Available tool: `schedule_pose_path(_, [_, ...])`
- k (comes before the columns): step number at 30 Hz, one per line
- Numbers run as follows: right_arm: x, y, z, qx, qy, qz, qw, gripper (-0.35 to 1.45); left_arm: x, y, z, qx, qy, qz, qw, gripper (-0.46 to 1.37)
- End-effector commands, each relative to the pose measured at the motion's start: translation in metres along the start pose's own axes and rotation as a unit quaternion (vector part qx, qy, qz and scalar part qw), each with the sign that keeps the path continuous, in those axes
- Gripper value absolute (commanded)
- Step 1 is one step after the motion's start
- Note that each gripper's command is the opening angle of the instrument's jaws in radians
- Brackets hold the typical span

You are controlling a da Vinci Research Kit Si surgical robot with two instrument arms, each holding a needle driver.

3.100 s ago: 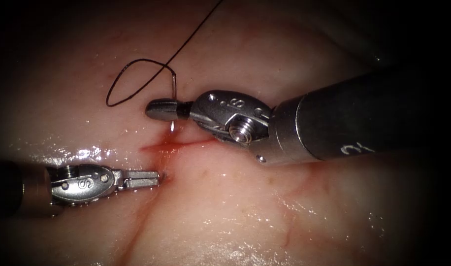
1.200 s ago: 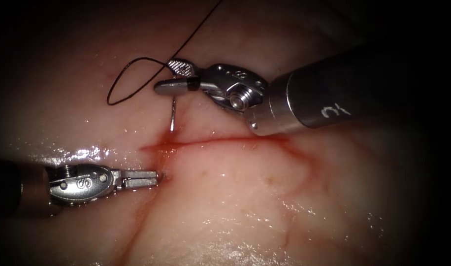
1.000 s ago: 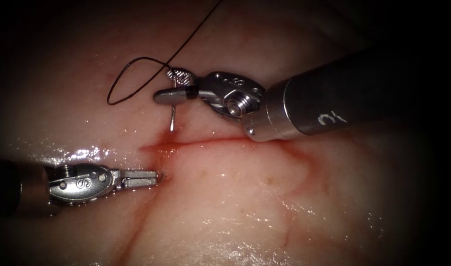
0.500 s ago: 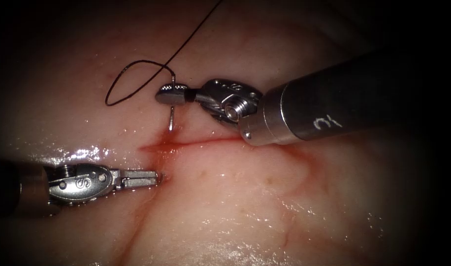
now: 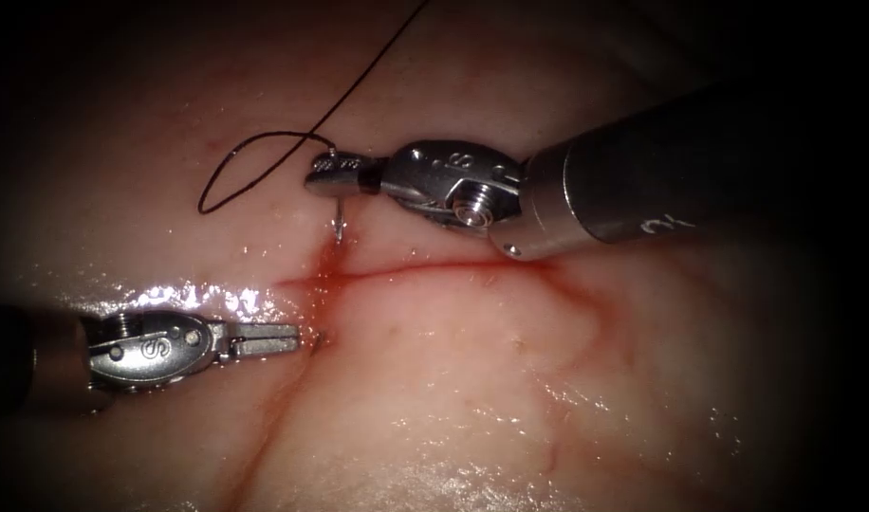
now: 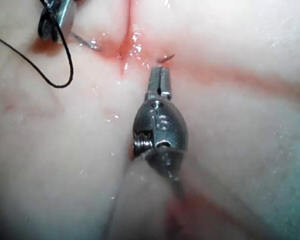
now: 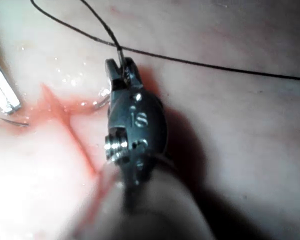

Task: Wound Closure
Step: Throw the needle through the top side of the wound

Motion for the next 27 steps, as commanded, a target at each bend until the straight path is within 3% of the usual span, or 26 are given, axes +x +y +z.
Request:
schedule_pose_path(1, [0.0000,0.0007,0.0000,-0.008,0.002,-0.023,1.000,-0.35,0.0001,0.0000,0.0000,-0.002,0.001,-0.001,1.0000,-0.35])
schedule_pose_path(11, [0.0009,0.0016,0.0000,-0.011,0.021,-0.097,0.995,-0.35,0.0011,0.0001,-0.0002,0.007,0.001,-0.005,1.0000,-0.35])
schedule_pose_path(21, [0.0010,0.0006,-0.0001,0.001,0.030,-0.107,0.994,-0.35,0.0033,-0.0007,0.0003,0.024,-0.005,0.014,0.9996,-0.35])
schedule_pose_path(27, [0.0015,0.0004,-0.0003,0.002,0.032,-0.116,0.993,-0.35,0.0042,0.0001,0.0016,0.027,-0.030,0.032,0.9987,-0.35])
